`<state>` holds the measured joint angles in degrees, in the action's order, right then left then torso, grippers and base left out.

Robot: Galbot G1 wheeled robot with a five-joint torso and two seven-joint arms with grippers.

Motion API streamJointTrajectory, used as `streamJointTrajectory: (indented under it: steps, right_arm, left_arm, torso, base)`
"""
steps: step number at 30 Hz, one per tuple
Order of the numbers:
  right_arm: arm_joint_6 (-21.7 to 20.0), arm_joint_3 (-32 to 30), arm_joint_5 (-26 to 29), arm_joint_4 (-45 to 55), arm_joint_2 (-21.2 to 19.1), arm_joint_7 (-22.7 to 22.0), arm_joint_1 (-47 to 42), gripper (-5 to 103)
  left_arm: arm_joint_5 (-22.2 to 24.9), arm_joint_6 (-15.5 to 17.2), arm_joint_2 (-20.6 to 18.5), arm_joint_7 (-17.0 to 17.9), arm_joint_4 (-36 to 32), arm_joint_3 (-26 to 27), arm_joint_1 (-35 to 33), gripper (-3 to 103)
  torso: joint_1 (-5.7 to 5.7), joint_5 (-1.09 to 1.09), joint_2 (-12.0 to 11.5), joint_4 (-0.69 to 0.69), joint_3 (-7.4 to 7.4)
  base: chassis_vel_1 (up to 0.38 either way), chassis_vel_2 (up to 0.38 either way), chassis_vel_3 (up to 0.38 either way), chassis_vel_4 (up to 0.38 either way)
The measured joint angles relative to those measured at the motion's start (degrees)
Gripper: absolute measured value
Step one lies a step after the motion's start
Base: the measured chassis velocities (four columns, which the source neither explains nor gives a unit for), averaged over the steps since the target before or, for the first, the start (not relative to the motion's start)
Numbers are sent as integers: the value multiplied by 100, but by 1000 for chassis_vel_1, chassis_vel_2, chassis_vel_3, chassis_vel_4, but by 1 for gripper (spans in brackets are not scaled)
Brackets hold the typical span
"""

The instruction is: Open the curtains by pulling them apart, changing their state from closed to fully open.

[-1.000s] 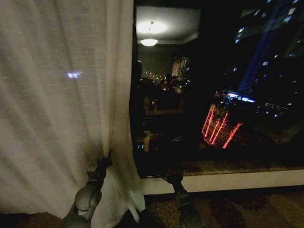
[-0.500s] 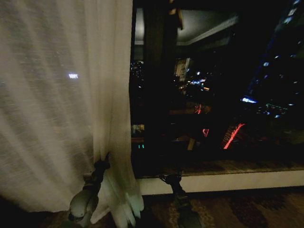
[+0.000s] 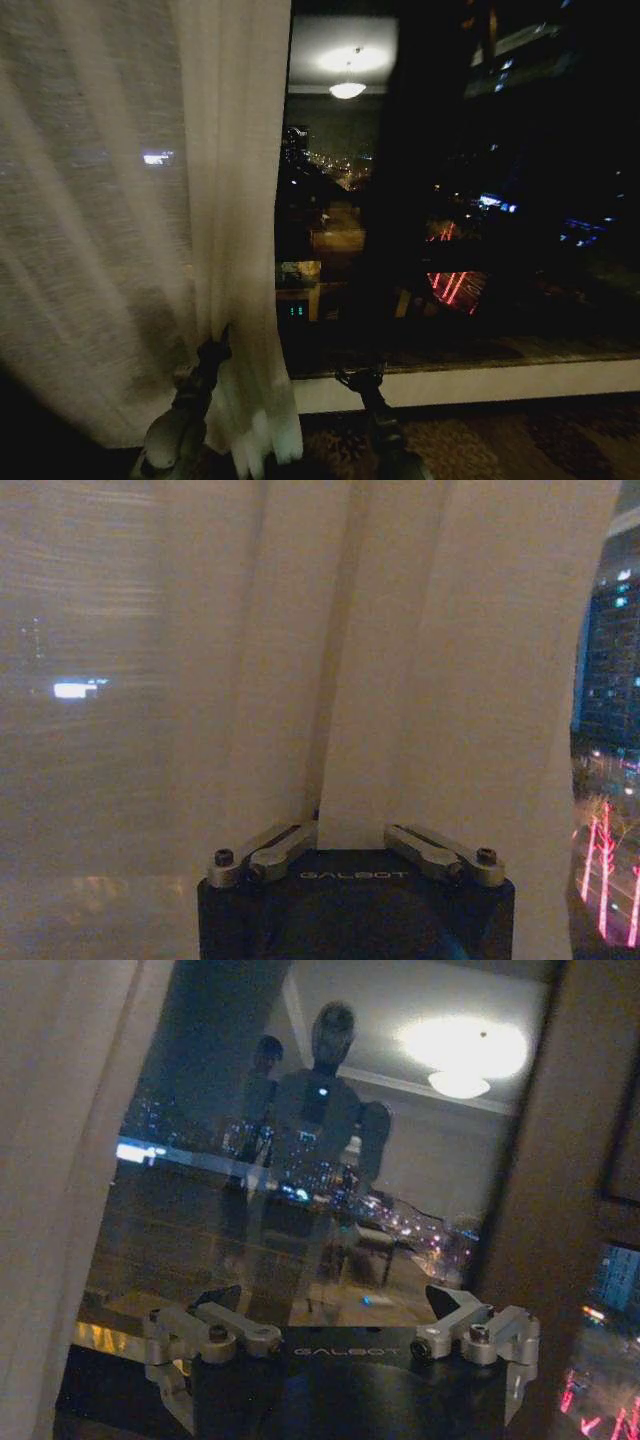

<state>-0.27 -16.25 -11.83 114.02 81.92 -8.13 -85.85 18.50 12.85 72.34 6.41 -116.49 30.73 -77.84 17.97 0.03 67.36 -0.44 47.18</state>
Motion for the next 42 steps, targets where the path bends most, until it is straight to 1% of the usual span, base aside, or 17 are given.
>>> streamJointTrajectory:
  steps: [4,8,14,19,23,30,42]
  right_arm:
    - [34,76,-4,0,21,0,-12,100]
    - [42,139,-18,0,33,1,-4,100]
    - [39,176,-179,-39,44,-1,-1,100]
    - [11,177,-250,-51,47,-1,-9,100]
    - [5,179,-254,-70,43,-1,-13,100]
    - [1,164,-247,-103,25,-1,25,100]
    - [0,170,-235,-148,18,0,69,100]
  left_arm:
    - [7,-36,3,-5,-60,78,-74,1]
    - [30,-43,-6,-8,-94,155,-133,1]
    - [63,-57,-17,-18,-132,207,-178,1]
    - [70,-74,-7,-19,-131,217,-188,1]
    - [74,-86,-6,-17,-111,237,-198,1]
    - [76,-115,1,-18,-92,265,-224,1]
    - [76,-123,45,-18,-31,238,-167,1]
  torso:
    - [0,-5,0,3,0]
    - [1,-5,0,2,0]
    - [0,1,0,-2,1]
    - [0,0,0,0,1]
    - [1,-4,0,1,1]
    - [0,0,-1,0,1]
    - [0,-2,-1,0,1]
  base:
    - [274,226,-266,-220]
    - [97,102,-60,-129]
    - [-14,-15,12,19]
    - [-24,-36,24,36]
    - [0,0,0,0]
    - [0,0,0,0]
    - [0,0,0,0]
